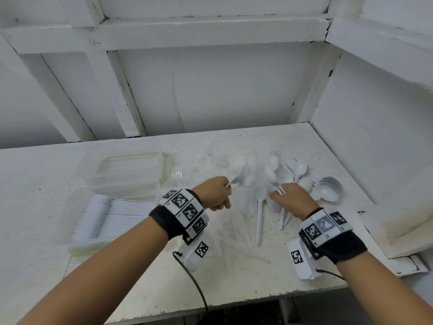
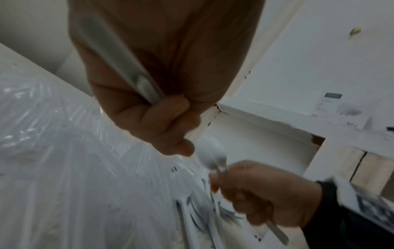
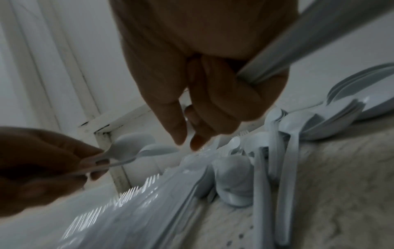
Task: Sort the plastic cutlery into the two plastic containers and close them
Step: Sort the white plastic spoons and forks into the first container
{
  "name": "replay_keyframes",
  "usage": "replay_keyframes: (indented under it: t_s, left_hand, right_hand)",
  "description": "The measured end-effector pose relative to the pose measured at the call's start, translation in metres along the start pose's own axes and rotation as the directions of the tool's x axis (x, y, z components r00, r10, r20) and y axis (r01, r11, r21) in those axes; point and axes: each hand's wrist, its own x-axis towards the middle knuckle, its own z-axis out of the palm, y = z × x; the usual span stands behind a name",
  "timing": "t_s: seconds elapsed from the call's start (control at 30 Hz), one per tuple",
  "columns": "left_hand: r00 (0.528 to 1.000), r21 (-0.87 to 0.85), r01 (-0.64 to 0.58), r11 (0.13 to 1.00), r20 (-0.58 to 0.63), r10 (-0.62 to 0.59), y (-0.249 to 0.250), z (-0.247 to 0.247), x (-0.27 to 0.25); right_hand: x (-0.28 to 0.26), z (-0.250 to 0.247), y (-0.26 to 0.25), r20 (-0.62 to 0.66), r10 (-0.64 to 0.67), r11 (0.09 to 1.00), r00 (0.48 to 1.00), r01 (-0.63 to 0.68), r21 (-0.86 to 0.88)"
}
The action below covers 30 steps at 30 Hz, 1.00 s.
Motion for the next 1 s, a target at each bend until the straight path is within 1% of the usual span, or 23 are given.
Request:
replay_keyframes:
  t_s: [0.03, 0.07, 0.13, 0.23, 0.33, 0.37, 0.43, 0.53, 0.6, 0.67, 0.77, 0.87, 0.93, 1.0]
  left_hand:
    - [1.0, -0.037, 0.005, 0.999, -0.018, -0.006, -0.003, -0.003, -0.003]
    - [0.999, -0.081, 0.011, 0.997, -0.039, -0.014, -0.005, -0.005, -0.005]
    - [0.997, -0.146, 0.025, 0.989, -0.072, -0.036, -0.009, -0.007, -0.009]
    - [0.992, -0.191, 0.043, 0.981, -0.106, -0.065, -0.013, -0.005, -0.01]
    - [0.987, -0.238, 0.045, 0.97, -0.141, -0.08, -0.013, 0.003, -0.009]
    - [0.985, -0.256, 0.041, 0.966, -0.149, -0.082, -0.012, 0.006, -0.009]
    - [0.982, -0.281, 0.029, 0.959, -0.172, -0.08, -0.01, 0.012, -0.008]
    - [0.98, -0.243, 0.001, 0.97, -0.194, -0.049, -0.007, 0.021, -0.006]
    - [0.982, -0.224, -0.016, 0.974, -0.189, -0.027, -0.007, 0.026, -0.003]
    - [0.983, -0.224, -0.014, 0.975, -0.184, -0.028, -0.006, 0.031, 0.001]
    - [0.981, -0.223, -0.007, 0.975, -0.192, -0.037, -0.004, 0.036, 0.005]
    - [0.982, -0.222, 0.015, 0.975, -0.18, -0.057, -0.005, 0.037, 0.006]
    - [0.981, -0.222, 0.027, 0.975, -0.181, -0.068, -0.008, 0.036, 0.006]
    - [0.98, -0.23, 0.034, 0.973, -0.186, -0.078, -0.011, 0.034, 0.005]
  right_hand:
    - [0.0, 0.004, 0.0, 0.052, 0.018, 0.998, 0.998, -0.015, -0.057]
    - [0.0, 0.009, 0.001, 0.074, 0.03, 0.995, 0.997, -0.023, -0.101]
    - [0.0, 0.017, 0.0, 0.07, 0.052, 0.988, 0.996, -0.041, -0.147]
    - [0.0, 0.027, -0.004, 0.071, 0.062, 0.976, 0.996, -0.045, -0.213]
    - [0.001, 0.032, -0.005, 0.093, 0.062, 0.971, 0.994, -0.039, -0.235]
    - [0.001, 0.033, -0.004, 0.101, 0.067, 0.976, 0.993, -0.044, -0.214]
    - [0.002, 0.032, -0.002, 0.116, 0.088, 0.991, 0.989, -0.076, -0.11]
    - [-0.001, 0.024, -0.003, 0.105, 0.114, 0.992, 0.988, -0.12, 0.047]
    - [-0.004, 0.019, -0.003, 0.106, 0.113, 0.989, 0.988, -0.122, 0.087]
    - [-0.004, 0.019, -0.002, 0.1, 0.084, 0.995, 0.991, -0.088, 0.037]
    - [-0.003, 0.027, -0.003, 0.08, 0.076, 0.986, 0.994, -0.063, -0.153]
    - [-0.004, 0.036, -0.009, 0.076, 0.089, 0.957, 0.993, -0.064, -0.284]
    - [-0.003, 0.037, -0.011, 0.101, 0.094, 0.952, 0.99, -0.06, -0.3]
    - [0.0, 0.035, -0.008, 0.125, 0.107, 0.957, 0.986, -0.068, -0.281]
